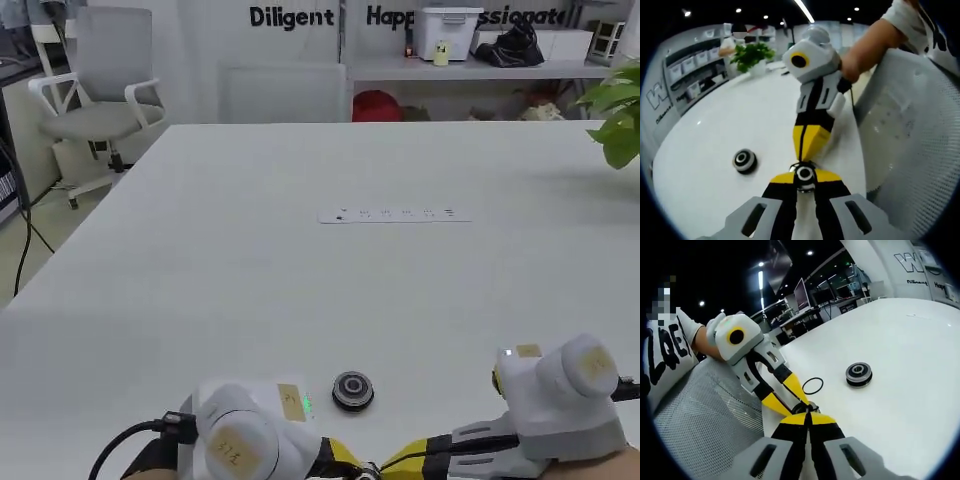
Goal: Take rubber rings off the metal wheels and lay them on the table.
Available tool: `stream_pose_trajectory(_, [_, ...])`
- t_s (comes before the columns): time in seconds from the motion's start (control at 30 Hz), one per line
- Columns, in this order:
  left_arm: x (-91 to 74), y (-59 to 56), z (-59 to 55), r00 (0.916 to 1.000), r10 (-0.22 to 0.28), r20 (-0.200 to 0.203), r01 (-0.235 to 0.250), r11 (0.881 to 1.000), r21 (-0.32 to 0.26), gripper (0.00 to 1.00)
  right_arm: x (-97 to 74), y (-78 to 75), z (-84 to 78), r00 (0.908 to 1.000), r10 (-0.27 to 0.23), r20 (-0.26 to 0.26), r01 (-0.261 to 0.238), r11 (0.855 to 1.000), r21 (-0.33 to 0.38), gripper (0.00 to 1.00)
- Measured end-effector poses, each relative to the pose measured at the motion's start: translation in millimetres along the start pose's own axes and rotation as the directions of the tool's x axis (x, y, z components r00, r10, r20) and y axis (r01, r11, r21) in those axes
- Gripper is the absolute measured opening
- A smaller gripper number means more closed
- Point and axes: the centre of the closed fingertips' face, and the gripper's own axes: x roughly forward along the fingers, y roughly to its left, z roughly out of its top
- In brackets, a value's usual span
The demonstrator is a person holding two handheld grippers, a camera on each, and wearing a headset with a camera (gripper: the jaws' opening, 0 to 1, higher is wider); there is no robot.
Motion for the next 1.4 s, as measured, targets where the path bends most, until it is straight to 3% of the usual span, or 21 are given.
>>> stream_pose_trajectory(0.23, [0.0, -0.1, 0.0, 1.0000, 0.000, 0.004, 0.000, 1.000, -0.005, 0.12, 1.7, 4.2, 0.4, 0.9998, 0.022, 0.000, -0.022, 1.000, -0.010, 0.00])
stream_pose_trajectory(0.3, [0.1, -0.2, 0.1, 1.0000, 0.000, 0.007, 0.000, 1.000, -0.006, 0.13, 3.1, 12.1, 4.2, 0.9985, 0.053, 0.014, -0.053, 0.999, -0.001, 0.00])
stream_pose_trajectory(0.37, [0.2, -0.2, 0.2, 1.0000, -0.001, 0.009, 0.001, 1.000, -0.005, 0.13, 5.1, 13.0, 2.7, 0.9989, 0.048, -0.004, -0.048, 0.998, -0.028, 0.00])
stream_pose_trajectory(1.13, [-1.6, -0.6, 1.7, 0.9985, -0.039, 0.038, 0.041, 0.998, -0.051, 0.14, -1.9, 5.2, 3.7, 0.9998, 0.021, 0.003, -0.021, 1.000, -0.022, 0.00])
stream_pose_trajectory(1.4, [-8.9, -2.6, 9.0, 0.9960, -0.063, 0.063, 0.066, 0.997, -0.048, 0.17, -2.7, 5.5, 5.3, 0.9996, 0.025, 0.009, -0.025, 1.000, -0.017, 0.00])
